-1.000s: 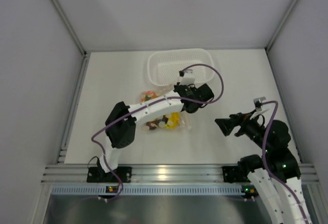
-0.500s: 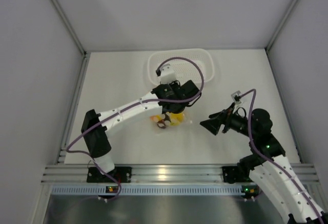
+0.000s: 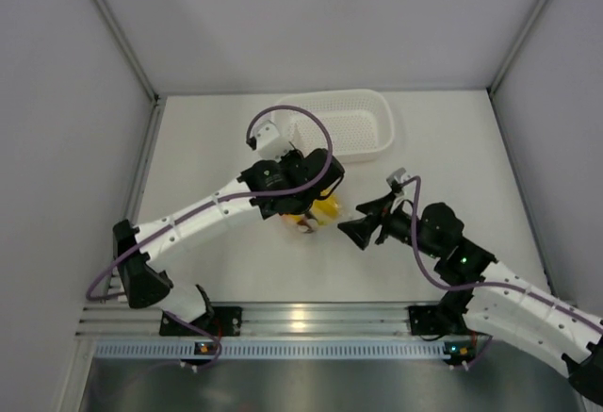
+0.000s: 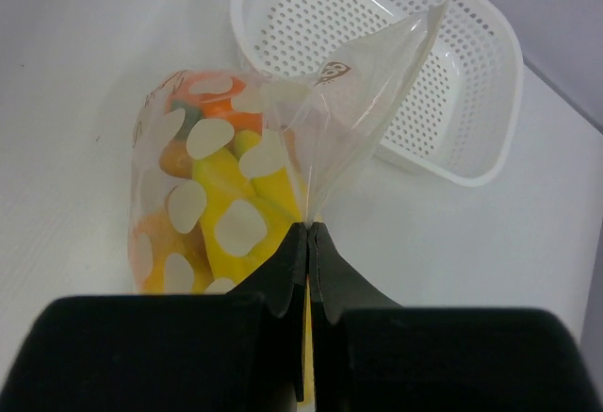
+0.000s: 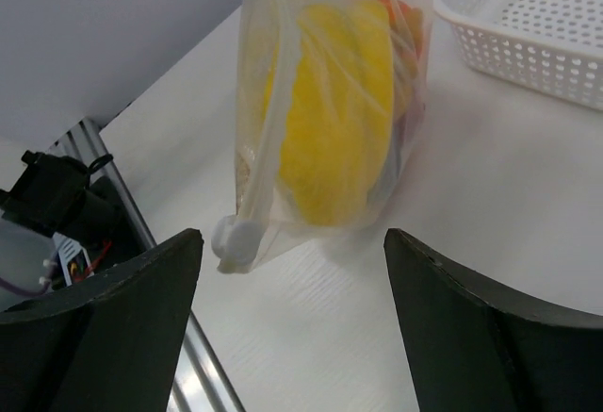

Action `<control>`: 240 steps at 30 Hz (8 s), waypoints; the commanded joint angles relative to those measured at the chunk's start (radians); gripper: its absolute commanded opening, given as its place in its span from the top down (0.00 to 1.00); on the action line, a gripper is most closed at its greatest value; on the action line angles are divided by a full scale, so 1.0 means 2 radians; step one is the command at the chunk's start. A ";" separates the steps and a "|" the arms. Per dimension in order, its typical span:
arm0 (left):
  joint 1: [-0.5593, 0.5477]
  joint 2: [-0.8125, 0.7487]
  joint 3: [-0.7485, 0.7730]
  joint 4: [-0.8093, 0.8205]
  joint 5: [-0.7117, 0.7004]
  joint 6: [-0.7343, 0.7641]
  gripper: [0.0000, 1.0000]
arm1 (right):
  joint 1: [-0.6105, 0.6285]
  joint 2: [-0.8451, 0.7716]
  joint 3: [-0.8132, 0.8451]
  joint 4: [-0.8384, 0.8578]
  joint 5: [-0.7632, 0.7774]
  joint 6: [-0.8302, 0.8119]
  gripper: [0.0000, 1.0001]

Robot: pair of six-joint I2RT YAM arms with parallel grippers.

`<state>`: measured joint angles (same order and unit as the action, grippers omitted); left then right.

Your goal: Open the zip-top bag and remove the fake food

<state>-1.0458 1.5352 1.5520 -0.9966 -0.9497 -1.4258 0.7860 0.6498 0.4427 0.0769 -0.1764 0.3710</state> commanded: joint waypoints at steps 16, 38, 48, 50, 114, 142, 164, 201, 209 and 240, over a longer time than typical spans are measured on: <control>-0.009 -0.069 -0.021 0.004 -0.014 -0.058 1.00 | 0.100 0.095 -0.043 0.280 0.143 -0.029 0.37; -0.010 -0.076 -0.018 0.004 -0.009 -0.061 1.00 | 0.109 0.131 -0.089 0.450 0.155 -0.043 0.72; -0.006 -0.059 0.009 0.004 -0.023 -0.001 0.99 | 0.111 0.043 -0.092 0.335 0.140 -0.076 1.00; -0.001 -0.057 0.011 0.005 -0.022 0.029 0.89 | 0.112 0.012 -0.076 0.251 0.140 -0.086 1.00; 0.065 -0.133 -0.208 0.428 0.805 0.725 1.00 | 0.111 -0.138 -0.001 -0.043 0.030 -0.149 0.57; 0.063 -0.147 -0.195 0.445 0.883 0.714 0.92 | 0.111 -0.185 -0.002 -0.016 0.026 -0.147 1.00; 0.050 -0.092 -0.144 0.445 0.902 0.731 0.36 | 0.111 -0.117 0.063 -0.097 0.037 -0.151 1.00; 0.125 -0.133 -0.185 0.370 0.894 0.795 1.00 | 0.111 -0.223 0.064 -0.127 0.138 -0.120 1.00; 0.218 -0.176 -0.224 0.367 0.933 0.795 1.00 | 0.111 -0.248 0.100 -0.174 0.161 -0.107 1.00; 0.316 -0.160 -0.260 0.367 1.026 0.809 0.75 | 0.111 -0.236 0.104 -0.190 0.107 -0.096 1.00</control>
<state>-0.4271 1.2148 1.0332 -0.2722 1.0294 0.1631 0.9928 0.1337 0.6250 -0.3679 0.0982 0.1631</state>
